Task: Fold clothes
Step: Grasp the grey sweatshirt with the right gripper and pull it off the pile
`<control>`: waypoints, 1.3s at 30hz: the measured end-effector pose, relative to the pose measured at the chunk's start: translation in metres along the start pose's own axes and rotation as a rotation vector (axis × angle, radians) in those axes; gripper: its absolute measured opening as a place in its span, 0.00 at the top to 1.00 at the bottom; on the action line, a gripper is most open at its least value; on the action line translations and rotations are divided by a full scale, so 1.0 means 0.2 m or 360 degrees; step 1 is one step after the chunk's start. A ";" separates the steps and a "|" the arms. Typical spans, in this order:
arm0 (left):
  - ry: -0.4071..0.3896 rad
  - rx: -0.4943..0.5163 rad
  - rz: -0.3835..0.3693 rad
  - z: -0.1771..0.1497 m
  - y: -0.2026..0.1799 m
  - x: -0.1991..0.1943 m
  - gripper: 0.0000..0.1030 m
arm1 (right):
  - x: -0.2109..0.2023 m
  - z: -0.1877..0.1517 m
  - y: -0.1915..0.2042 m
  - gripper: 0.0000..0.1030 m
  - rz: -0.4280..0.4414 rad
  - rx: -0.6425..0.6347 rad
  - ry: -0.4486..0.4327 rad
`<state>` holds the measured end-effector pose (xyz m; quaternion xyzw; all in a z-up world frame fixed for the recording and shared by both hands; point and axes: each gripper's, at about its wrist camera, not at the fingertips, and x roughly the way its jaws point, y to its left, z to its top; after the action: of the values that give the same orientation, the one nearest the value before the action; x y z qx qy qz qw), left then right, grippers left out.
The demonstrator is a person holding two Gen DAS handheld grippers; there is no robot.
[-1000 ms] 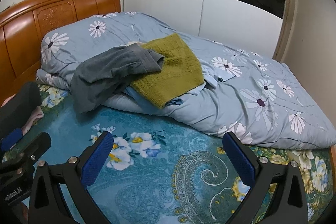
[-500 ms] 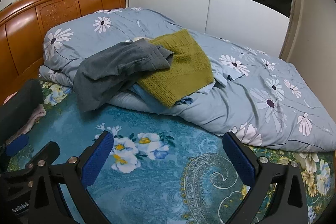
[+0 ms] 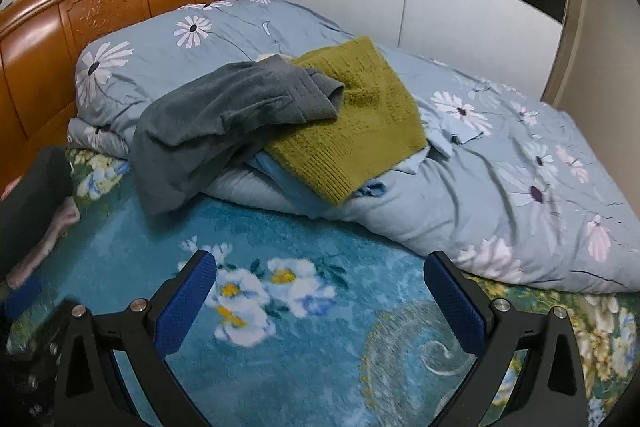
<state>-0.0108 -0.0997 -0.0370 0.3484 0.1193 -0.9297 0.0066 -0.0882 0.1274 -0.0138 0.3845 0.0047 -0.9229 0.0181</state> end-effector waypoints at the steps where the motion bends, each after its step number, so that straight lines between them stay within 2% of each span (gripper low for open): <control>1: 0.0000 -0.0011 0.0015 0.00 0.03 0.00 0.00 | 0.03 0.02 0.00 0.00 0.0015 0.0011 0.0006; 6: 0.0007 -0.0094 0.0064 0.01 0.21 0.03 0.00 | 0.25 0.25 0.10 0.00 0.0208 -0.0023 0.0013; 12: 0.0022 -0.0189 0.0109 0.00 0.40 0.08 0.00 | 0.55 0.43 0.08 0.00 0.0260 0.0253 0.0081; 19: 0.0084 -0.0223 0.0153 -0.04 0.51 0.14 0.00 | 0.90 0.65 0.07 0.00 0.0320 0.0576 0.0161; 22: 0.0099 -0.0222 0.0161 -0.06 0.53 0.14 0.00 | 0.96 0.68 0.09 0.02 0.0290 0.0651 0.0172; 25: 0.0099 -0.0229 0.0165 -0.06 0.56 0.13 0.00 | 0.98 0.70 0.09 0.19 0.0252 0.0707 0.0182; 27: 0.0091 -0.0232 0.0164 -0.05 0.57 0.11 0.00 | 0.98 0.71 0.08 0.35 0.0232 0.0743 0.0192; 31: 0.0066 -0.0232 0.0160 -0.04 0.59 0.05 0.00 | 0.95 0.74 0.06 0.54 0.0249 0.0791 0.0204; 35: 0.0034 -0.0236 0.0161 0.00 0.60 -0.03 0.00 | 0.80 0.72 0.07 0.67 0.0318 0.0789 0.0166; 36: 0.0020 -0.0228 0.0161 0.01 0.60 -0.06 0.00 | 0.75 0.72 0.07 0.80 0.0345 0.0786 0.0151; 37: 0.0007 -0.0221 0.0160 0.02 0.60 -0.09 0.00 | 0.69 0.71 0.07 0.88 0.0378 0.0779 0.0133; 39: -0.0003 -0.0198 0.0153 0.03 0.59 -0.15 0.00 | 0.54 0.68 0.08 0.89 0.0425 0.0738 0.0103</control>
<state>0.0191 -0.2182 -0.0392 0.3517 0.1601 -0.9194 0.0732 -0.2611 0.1043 0.0052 0.4048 -0.2570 -0.8761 0.0511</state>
